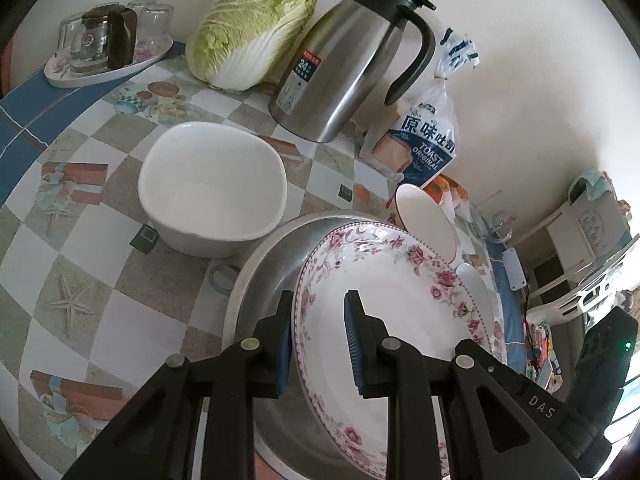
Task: Organize plates and bowls
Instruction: 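Lower the floral plate into the steel tray with both tools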
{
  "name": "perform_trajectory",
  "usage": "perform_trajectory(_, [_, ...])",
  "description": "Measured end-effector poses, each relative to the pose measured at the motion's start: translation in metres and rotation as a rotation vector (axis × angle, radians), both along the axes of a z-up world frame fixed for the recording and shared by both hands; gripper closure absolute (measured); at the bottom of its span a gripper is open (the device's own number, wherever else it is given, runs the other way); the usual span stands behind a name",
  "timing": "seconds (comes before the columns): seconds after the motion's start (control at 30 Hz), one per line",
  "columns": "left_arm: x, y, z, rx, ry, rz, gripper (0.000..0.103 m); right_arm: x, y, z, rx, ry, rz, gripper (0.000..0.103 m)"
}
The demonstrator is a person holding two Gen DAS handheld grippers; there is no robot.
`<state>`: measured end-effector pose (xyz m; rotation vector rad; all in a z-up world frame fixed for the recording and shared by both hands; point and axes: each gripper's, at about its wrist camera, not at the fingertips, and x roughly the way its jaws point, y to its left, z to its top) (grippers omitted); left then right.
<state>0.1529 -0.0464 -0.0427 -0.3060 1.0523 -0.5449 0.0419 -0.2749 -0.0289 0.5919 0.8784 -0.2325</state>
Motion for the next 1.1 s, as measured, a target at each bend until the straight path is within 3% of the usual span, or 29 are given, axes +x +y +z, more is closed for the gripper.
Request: perform_trajectory(1.1, [0.004,-0.014,-0.018,0.07,0.039,-0.025,0.079,0.0,-0.009,-0.022,0.011,0.054,-0.011,0.089])
